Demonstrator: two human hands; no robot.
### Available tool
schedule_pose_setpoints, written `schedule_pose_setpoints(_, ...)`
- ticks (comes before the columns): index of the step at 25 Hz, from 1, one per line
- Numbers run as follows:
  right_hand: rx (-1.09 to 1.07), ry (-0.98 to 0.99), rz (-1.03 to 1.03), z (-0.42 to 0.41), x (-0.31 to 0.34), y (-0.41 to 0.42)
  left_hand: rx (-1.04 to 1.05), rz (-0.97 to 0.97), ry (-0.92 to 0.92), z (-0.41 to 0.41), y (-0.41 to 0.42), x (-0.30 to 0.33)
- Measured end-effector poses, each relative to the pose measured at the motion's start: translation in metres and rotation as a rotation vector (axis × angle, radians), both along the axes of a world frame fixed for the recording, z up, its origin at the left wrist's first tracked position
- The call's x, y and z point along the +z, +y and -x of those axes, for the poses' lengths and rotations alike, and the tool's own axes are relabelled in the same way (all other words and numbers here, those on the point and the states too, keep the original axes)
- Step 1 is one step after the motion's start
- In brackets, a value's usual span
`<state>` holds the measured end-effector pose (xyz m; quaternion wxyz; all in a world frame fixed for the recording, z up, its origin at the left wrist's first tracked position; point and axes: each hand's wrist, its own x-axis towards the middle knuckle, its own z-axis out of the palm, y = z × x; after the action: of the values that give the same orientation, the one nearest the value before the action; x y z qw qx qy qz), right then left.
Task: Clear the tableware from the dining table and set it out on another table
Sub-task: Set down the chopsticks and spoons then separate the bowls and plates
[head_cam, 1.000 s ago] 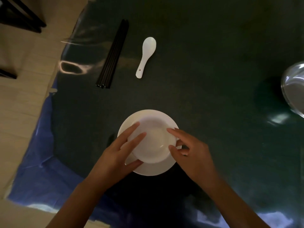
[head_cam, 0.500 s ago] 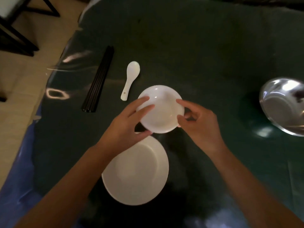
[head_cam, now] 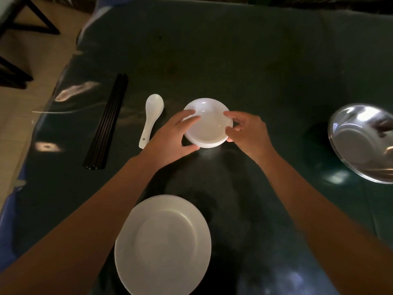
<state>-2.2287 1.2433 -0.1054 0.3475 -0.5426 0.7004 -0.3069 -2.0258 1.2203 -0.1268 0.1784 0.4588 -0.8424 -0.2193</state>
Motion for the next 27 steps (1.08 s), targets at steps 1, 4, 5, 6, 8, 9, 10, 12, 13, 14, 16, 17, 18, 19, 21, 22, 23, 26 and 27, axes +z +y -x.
schedule_pose_setpoints(1, 0.002, 0.012, 0.002, 0.001, -0.001, 0.0, -0.002, 0.001, -0.004, 0.0, 0.0, -0.002)
schedule_pose_setpoints(4, 0.028, 0.048, 0.002, 0.001, -0.002, 0.003, -0.009, -0.003, -0.035, 0.001, 0.0, -0.003)
schedule_pose_setpoints(5, 0.037, 0.066, 0.0, 0.001, -0.002, 0.004, -0.017, -0.012, -0.057, 0.001, 0.0, -0.002)
schedule_pose_setpoints(6, 0.042, 0.084, -0.001, 0.001, -0.001, 0.005, -0.03, -0.025, -0.094, 0.002, 0.0, 0.0)
schedule_pose_setpoints(8, 0.019, 0.143, 0.026, 0.0, 0.006, 0.012, -0.056, -0.042, -0.182, -0.002, 0.007, 0.012)
schedule_pose_setpoints(9, -0.009, 0.195, 0.072, 0.0, 0.011, 0.02, -0.046, -0.048, -0.192, -0.007, 0.015, 0.02)
schedule_pose_setpoints(10, -0.034, 0.253, 0.134, -0.001, 0.015, 0.034, -0.001, -0.065, -0.159, -0.015, 0.028, 0.027)
schedule_pose_setpoints(12, -0.022, 0.331, 0.209, -0.008, 0.018, 0.071, 0.19, -0.157, -0.001, -0.037, 0.063, 0.039)
schedule_pose_setpoints(13, 0.019, 0.321, 0.192, -0.014, 0.017, 0.092, 0.312, -0.24, 0.105, -0.049, 0.083, 0.043)
schedule_pose_setpoints(14, 0.059, 0.257, 0.123, -0.021, 0.014, 0.113, 0.437, -0.338, 0.221, -0.061, 0.103, 0.045)
schedule_pose_setpoints(16, 0.062, 0.047, -0.087, -0.037, 0.006, 0.148, 0.673, -0.46, 0.383, -0.079, 0.141, 0.043)
schedule_pose_setpoints(17, 0.051, -0.017, -0.183, -0.044, 0.002, 0.162, 0.763, -0.443, 0.377, -0.085, 0.159, 0.04)
schedule_pose_setpoints(18, 0.049, -0.039, -0.258, -0.05, -0.002, 0.174, 0.822, -0.416, 0.336, -0.09, 0.173, 0.036)
schedule_pose_setpoints(19, 0.047, -0.067, -0.321, -0.054, -0.007, 0.185, 0.854, -0.403, 0.286, -0.094, 0.185, 0.033)
schedule_pose_setpoints(21, 0.012, -0.179, -0.396, -0.06, -0.011, 0.197, 0.847, -0.445, 0.202, -0.1, 0.2, 0.024)
schedule_pose_setpoints(22, 0.006, -0.214, -0.419, -0.062, -0.012, 0.201, 0.822, -0.485, 0.143, -0.103, 0.207, 0.02)
schedule_pose_setpoints(23, 0.011, -0.219, -0.429, -0.063, -0.013, 0.202, 0.787, -0.522, 0.081, -0.105, 0.211, 0.017)
schedule_pose_setpoints(26, 0.042, -0.191, -0.438, -0.066, -0.019, 0.199, 0.759, -0.625, 0.089, -0.109, 0.218, 0.01)
schedule_pose_setpoints(27, 0.031, -0.212, -0.444, -0.067, -0.02, 0.199, 0.792, -0.662, 0.17, -0.11, 0.221, 0.01)
